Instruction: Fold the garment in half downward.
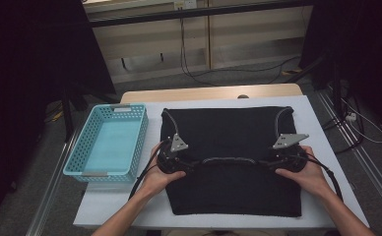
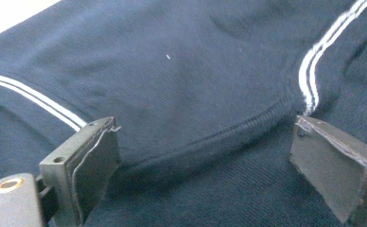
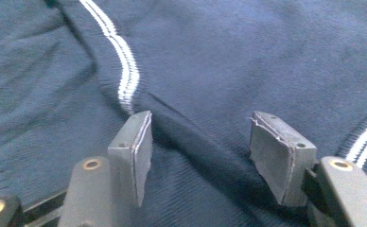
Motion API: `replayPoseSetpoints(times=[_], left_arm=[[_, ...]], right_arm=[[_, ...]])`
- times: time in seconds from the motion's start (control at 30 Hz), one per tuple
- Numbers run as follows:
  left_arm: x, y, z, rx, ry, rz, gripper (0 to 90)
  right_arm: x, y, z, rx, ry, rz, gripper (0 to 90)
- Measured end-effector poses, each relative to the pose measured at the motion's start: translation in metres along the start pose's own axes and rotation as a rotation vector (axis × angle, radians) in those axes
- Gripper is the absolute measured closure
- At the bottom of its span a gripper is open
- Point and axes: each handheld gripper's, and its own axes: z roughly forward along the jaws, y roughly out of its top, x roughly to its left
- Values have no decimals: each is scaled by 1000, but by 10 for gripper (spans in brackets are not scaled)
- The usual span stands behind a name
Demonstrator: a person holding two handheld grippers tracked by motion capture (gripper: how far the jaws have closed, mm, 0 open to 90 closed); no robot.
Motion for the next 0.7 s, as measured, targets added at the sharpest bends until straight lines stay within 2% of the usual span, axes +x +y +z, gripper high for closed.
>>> replayPoseSetpoints(times=[0.07,0.1,0.17,0.2,0.23,0.37,0.4,0.5,0.57,0.67,0.7], left_arm=[[-1,-2,2,3,20,17,109],[0,-2,3,8,21,29,144],[3,-1,5,-7,37,12,172],[5,-1,6,-8,42,15,197],[5,-2,6,-14,49,16,267],[6,-1,4,-24,38,22,405],[6,-1,4,-24,46,29,415],[6,-1,5,-36,28,24,480],[7,-1,6,-24,26,31,481],[9,-3,10,-28,34,-6,492],[10,-3,11,-30,23,-20,511]], right_arm=[[-2,-1,2,3,-17,-3,387],[-3,-1,3,5,-19,6,394],[-4,-2,4,8,-20,6,409],[-4,-2,5,6,-21,9,427],[-5,-2,6,8,-13,9,459],[-6,0,10,9,17,11,561],[-6,0,10,5,25,15,589],[-8,0,11,4,27,20,632],[-8,0,12,3,29,26,647],[-9,1,14,-2,23,32,687],[-9,1,15,-3,21,29,710]])
